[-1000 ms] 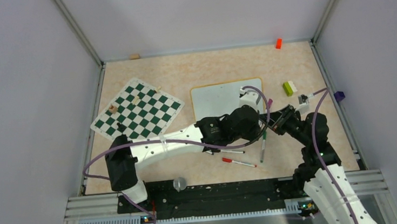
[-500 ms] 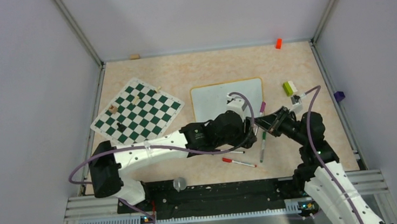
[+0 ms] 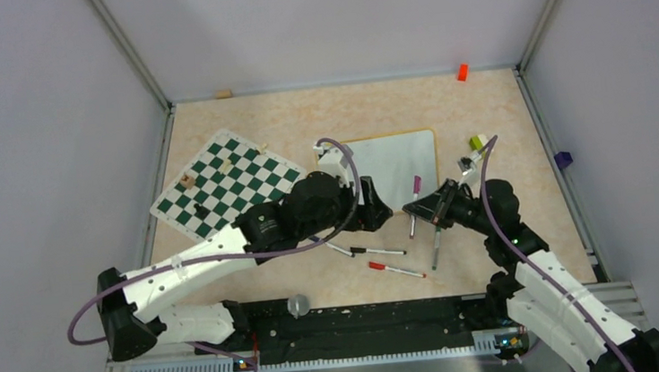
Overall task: Write a sentence on the whiteboard
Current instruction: Pass from the right arm to the left, then open the pen cap from the whiteboard marker.
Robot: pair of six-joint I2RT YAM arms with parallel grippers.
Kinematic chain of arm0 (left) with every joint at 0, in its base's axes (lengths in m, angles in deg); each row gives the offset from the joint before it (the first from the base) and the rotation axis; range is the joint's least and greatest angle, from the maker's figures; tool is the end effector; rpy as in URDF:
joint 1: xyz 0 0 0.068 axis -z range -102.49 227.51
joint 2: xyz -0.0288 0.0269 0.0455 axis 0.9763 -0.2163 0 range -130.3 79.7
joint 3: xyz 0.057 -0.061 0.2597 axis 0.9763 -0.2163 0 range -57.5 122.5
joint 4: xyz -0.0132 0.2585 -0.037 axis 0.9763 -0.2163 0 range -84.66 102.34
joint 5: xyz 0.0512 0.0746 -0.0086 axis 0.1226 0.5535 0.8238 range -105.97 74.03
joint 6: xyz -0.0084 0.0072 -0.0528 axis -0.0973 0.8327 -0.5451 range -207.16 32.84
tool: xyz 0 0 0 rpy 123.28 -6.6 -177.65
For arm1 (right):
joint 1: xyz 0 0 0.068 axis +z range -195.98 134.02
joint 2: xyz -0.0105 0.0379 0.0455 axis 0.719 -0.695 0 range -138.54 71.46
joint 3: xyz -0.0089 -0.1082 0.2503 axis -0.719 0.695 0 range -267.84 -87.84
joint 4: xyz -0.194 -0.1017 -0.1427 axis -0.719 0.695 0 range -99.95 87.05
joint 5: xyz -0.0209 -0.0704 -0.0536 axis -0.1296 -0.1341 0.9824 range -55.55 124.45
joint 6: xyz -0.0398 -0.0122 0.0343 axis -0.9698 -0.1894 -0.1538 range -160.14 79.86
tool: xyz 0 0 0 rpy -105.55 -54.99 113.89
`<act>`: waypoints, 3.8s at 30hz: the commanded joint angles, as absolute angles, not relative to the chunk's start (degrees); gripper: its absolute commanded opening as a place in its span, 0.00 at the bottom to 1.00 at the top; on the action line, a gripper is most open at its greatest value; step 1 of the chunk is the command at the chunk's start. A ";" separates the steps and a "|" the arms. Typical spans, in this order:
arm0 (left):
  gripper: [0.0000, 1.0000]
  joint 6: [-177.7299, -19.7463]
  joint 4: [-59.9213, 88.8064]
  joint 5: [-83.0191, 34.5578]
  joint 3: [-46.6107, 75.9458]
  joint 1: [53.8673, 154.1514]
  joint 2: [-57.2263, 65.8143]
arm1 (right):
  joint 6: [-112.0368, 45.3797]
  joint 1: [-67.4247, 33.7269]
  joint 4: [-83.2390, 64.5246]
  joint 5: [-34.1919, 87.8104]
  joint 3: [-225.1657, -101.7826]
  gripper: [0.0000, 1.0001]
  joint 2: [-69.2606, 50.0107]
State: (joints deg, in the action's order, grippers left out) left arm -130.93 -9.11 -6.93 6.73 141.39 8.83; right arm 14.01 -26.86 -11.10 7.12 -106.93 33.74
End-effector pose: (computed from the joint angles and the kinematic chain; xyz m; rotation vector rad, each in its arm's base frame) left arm 0.1283 -0.2490 0.3427 0.2823 2.1912 -0.9655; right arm 0.1488 0.0689 0.2219 0.2662 2.0468 1.2857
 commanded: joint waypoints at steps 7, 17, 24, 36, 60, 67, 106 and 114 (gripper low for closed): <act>0.88 -135.67 -2.22 -22.13 -0.26 130.27 17.12 | 7.21 -26.08 -20.24 -4.56 -107.05 0.00 31.86; 0.87 -140.88 8.40 -29.66 -2.43 127.61 14.13 | 1.76 -26.03 -22.93 -15.97 -107.95 0.00 30.39; 0.73 -143.30 15.17 -35.24 -1.50 127.74 7.50 | 1.51 -25.96 -23.25 -18.52 -109.34 0.00 29.90; 0.51 -144.59 20.61 -39.87 1.32 129.54 -1.10 | 0.84 -24.97 -21.55 -20.28 -110.49 0.00 29.75; 0.32 -144.11 21.51 -40.80 2.68 129.54 -2.91 | -0.89 -24.27 -17.62 -22.79 -112.42 0.00 28.94; 0.00 -143.85 21.23 -41.10 3.01 129.54 -3.03 | -1.73 -24.21 -16.24 -21.99 -112.85 0.00 28.65; 0.00 -153.86 58.08 -19.70 -12.16 129.69 9.34 | 25.51 -21.48 -48.35 4.86 -113.33 0.52 33.91; 0.00 -153.50 59.05 -17.86 -12.64 130.11 8.89 | 26.47 -21.28 -48.44 5.99 -113.30 0.31 33.43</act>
